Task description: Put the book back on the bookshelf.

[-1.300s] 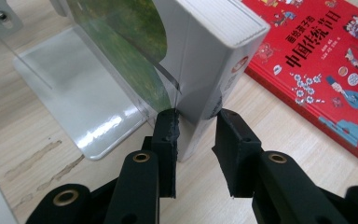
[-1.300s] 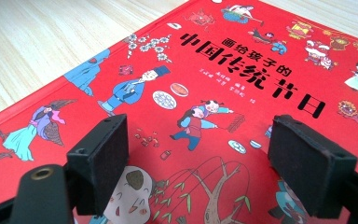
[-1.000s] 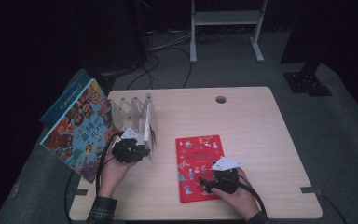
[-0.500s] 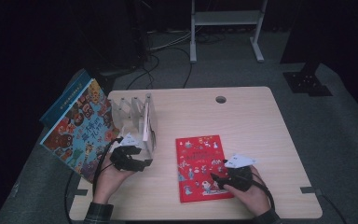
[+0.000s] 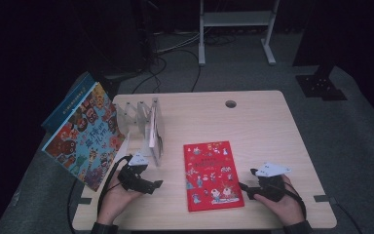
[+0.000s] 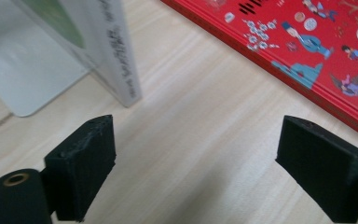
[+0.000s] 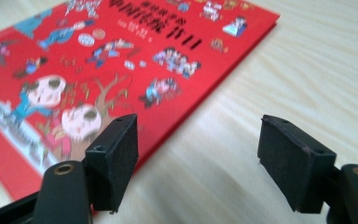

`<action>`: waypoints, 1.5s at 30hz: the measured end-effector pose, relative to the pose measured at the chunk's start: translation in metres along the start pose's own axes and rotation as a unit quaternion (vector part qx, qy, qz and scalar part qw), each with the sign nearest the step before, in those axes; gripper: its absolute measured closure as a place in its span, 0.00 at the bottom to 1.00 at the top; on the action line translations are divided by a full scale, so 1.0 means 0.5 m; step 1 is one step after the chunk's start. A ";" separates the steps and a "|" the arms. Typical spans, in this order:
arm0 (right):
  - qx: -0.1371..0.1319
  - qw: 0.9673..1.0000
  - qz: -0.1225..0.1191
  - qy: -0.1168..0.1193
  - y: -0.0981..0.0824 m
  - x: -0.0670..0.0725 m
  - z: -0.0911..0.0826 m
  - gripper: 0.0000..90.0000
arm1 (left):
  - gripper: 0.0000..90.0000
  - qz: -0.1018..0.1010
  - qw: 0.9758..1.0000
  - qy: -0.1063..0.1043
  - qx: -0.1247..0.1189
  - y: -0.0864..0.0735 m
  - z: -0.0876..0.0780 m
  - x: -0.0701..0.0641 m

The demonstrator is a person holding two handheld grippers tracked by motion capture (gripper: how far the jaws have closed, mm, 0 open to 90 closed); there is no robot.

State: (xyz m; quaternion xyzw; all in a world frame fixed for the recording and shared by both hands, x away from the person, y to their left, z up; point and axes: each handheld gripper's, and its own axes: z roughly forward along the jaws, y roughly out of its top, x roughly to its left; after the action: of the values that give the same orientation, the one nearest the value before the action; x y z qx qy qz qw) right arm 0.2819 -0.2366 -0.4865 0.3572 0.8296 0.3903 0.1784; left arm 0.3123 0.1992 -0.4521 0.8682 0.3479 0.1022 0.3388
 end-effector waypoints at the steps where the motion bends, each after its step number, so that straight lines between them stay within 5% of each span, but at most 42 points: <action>1: 0.001 1.000 -0.005 0.007 -0.004 0.000 -0.003 0.31 | 0.11 0.001 1.000 -0.003 -0.001 0.000 0.003 -0.002; 18: 0.027 0.996 -0.052 0.064 -0.026 0.012 -0.003 0.31 | 0.05 0.017 0.999 -0.043 0.015 0.009 0.060 -0.043; 29: 0.026 0.994 -0.062 0.088 -0.004 0.076 0.032 0.27 | 0.05 0.020 0.998 -0.053 0.013 0.011 0.074 -0.051; 31: 0.025 0.995 -0.051 0.088 0.002 0.091 0.042 0.26 | 0.05 0.021 0.998 -0.054 0.014 0.012 0.076 -0.052; 45: 0.012 0.995 -0.073 0.073 0.035 0.166 0.089 0.26 | 0.05 0.016 0.998 -0.055 0.021 0.011 0.093 -0.058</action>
State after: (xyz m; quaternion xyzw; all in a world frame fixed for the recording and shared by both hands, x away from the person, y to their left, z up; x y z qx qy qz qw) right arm 0.2588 -0.1449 -0.5022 0.2684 0.8688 0.3916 0.1408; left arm 0.3130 0.1526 -0.4816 0.8848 0.3169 0.0520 0.3377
